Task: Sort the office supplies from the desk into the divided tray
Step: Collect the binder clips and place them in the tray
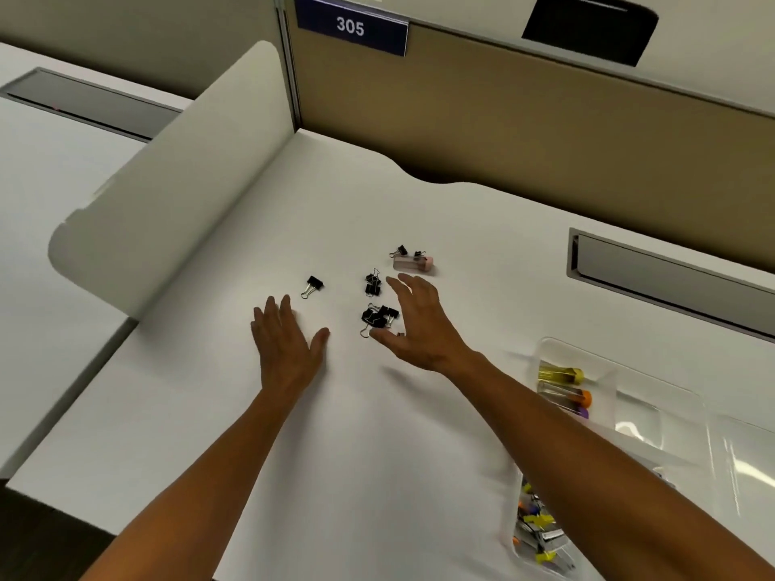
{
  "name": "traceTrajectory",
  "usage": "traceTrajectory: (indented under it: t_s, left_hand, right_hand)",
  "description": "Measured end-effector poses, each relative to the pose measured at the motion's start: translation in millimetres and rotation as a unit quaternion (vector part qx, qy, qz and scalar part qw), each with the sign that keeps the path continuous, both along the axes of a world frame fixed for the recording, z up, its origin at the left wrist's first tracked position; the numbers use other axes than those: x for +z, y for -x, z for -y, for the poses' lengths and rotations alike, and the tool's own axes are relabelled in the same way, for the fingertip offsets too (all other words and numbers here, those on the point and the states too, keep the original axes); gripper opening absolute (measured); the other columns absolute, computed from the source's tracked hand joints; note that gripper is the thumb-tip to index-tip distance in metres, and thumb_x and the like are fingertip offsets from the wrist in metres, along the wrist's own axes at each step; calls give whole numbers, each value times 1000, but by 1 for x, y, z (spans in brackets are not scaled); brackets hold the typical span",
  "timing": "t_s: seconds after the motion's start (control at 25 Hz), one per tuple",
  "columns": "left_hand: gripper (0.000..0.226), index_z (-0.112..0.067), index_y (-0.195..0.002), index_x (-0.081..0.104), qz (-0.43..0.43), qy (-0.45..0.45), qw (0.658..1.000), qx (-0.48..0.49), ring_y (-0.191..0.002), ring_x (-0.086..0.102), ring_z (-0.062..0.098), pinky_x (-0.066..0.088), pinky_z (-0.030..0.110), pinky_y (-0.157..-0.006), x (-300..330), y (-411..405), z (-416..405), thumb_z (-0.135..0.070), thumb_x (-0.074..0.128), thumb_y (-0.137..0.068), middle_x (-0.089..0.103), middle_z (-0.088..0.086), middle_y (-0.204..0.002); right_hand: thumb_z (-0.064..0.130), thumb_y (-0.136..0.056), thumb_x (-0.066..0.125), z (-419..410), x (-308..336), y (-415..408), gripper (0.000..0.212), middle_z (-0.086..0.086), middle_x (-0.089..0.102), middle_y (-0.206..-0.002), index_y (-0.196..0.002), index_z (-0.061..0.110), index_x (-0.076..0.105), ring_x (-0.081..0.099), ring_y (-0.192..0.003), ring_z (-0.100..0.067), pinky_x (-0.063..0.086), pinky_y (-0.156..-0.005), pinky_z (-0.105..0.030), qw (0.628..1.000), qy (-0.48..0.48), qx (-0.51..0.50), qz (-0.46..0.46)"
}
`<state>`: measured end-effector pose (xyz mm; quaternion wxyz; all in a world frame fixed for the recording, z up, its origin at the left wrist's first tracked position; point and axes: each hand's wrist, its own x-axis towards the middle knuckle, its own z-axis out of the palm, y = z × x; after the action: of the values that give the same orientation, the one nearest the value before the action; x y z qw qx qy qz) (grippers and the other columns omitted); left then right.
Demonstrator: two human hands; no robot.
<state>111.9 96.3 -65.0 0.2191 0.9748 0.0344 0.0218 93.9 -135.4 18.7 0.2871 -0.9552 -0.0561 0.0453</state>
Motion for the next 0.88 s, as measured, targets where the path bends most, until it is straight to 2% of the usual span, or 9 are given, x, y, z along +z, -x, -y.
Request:
traceTrajectory:
  t_s: [0.12,0.28,0.44,0.56,0.68,0.76,0.88]
  left_hand:
    - [83,-10,-149,20,6,-27,998,-52,-145,13,39,11,50,-119,1,-24,13,-57,51,-88,19,17,-157]
    - [78,-12,-151,17,8,-47,992,-116,-147,10,35,10,48,-120,-1,-49,28,-57,42,-92,15,15,-159]
    - [53,-15,-142,34,43,-76,988,-127,-140,26,34,22,46,-116,-4,-60,33,-43,39,-97,33,11,-150]
    - [37,-19,-132,43,60,-67,988,-125,-131,33,32,30,43,-108,-6,-61,33,-31,43,-97,38,8,-142]
    - [30,-20,-126,47,54,-49,989,-128,-121,37,29,36,39,-98,-5,-62,35,-26,44,-97,43,6,-133]
    - [25,-19,-118,53,57,-44,990,-118,-112,41,28,40,38,-90,-5,-62,35,-29,46,-97,48,7,-124]
    - [24,-16,-102,57,70,-43,991,-105,-93,47,27,43,37,-78,-3,-62,35,-37,47,-96,52,9,-107]
  right_hand:
    - [63,-80,63,-2,-14,-20,99,-4,14,-163,-156,23,15,4,-150,-27,16,-121,-42,999,43,26,-12]
    - [72,-75,60,-8,-29,-45,106,-6,17,-162,-155,17,18,9,-150,-28,18,-121,-45,996,80,48,11]
    - [73,-72,61,-15,-51,-57,106,-5,25,-159,-154,17,23,18,-146,-27,20,-120,-41,997,54,49,21]
    - [64,-72,68,-17,-64,-59,89,-3,44,-144,-144,18,43,36,-133,-23,34,-111,-41,996,42,41,73]
    - [56,-77,67,-24,-70,-54,60,2,56,-125,-126,21,60,45,-120,-18,40,-101,-31,991,46,30,121]
    - [48,-83,65,-31,-74,-52,41,2,59,-111,-113,20,65,50,-106,-17,44,-89,-26,989,46,27,141]
    - [36,-91,59,-40,-74,-54,22,1,61,-90,-98,17,67,54,-83,-17,46,-64,-29,983,78,24,165]
